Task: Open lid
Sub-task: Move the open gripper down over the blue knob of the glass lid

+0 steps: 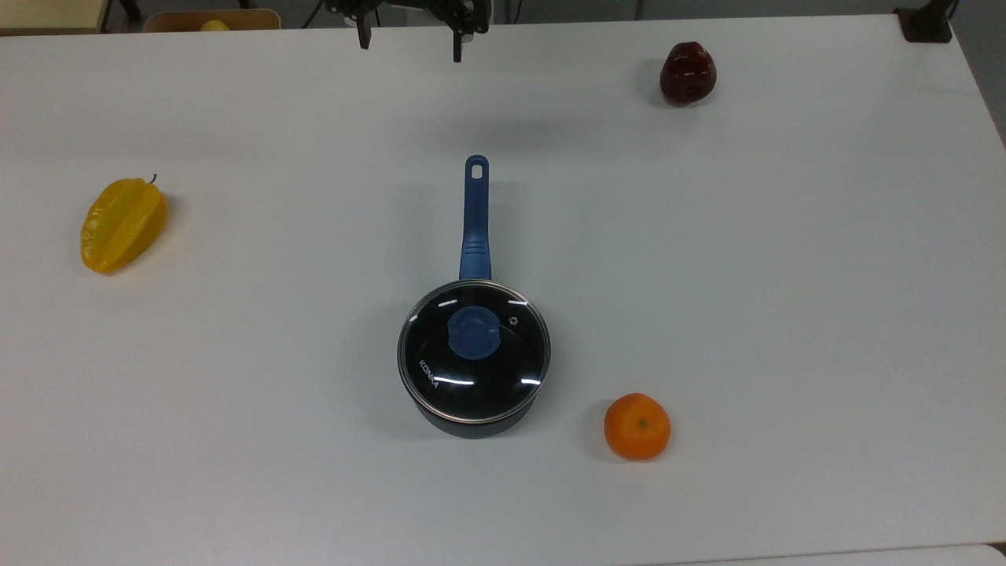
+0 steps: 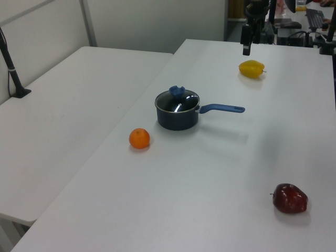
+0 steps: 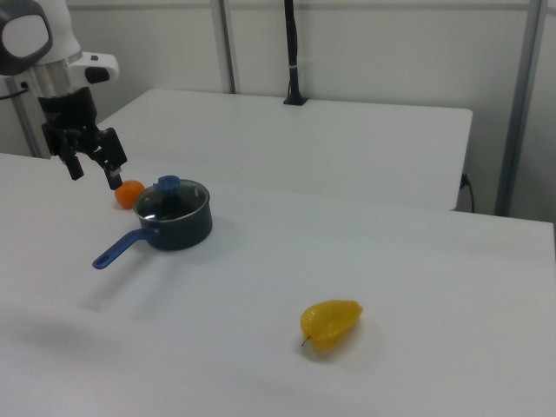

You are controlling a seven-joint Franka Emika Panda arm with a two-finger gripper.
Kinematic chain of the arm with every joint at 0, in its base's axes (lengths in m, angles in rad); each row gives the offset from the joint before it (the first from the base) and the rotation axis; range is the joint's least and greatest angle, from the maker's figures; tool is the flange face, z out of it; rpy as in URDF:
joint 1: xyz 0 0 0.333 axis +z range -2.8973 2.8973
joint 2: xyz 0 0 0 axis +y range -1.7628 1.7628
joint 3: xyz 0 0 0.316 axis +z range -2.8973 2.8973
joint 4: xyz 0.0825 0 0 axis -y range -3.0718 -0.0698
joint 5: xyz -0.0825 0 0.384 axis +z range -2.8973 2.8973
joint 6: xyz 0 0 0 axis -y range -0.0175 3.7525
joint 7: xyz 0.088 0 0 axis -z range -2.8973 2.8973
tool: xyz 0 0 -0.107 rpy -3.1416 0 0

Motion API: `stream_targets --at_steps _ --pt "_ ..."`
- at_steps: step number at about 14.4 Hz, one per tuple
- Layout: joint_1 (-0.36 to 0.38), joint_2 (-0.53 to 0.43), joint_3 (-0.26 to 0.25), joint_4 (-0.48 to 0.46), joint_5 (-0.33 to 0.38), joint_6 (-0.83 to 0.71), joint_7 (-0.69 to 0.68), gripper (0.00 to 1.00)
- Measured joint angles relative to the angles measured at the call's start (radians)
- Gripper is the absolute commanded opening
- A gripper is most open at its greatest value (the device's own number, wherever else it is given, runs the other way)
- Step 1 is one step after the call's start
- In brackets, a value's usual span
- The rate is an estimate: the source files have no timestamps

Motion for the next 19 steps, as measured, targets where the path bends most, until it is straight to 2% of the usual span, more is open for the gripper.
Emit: stream_targets --at_steps 9,19 --pt "0.001 0.01 0.0 0.002 0.002 0.025 0.0 1.0" --pt "0.013 0.248 0.013 0.011 0.002 0.697 -0.002 1.0"
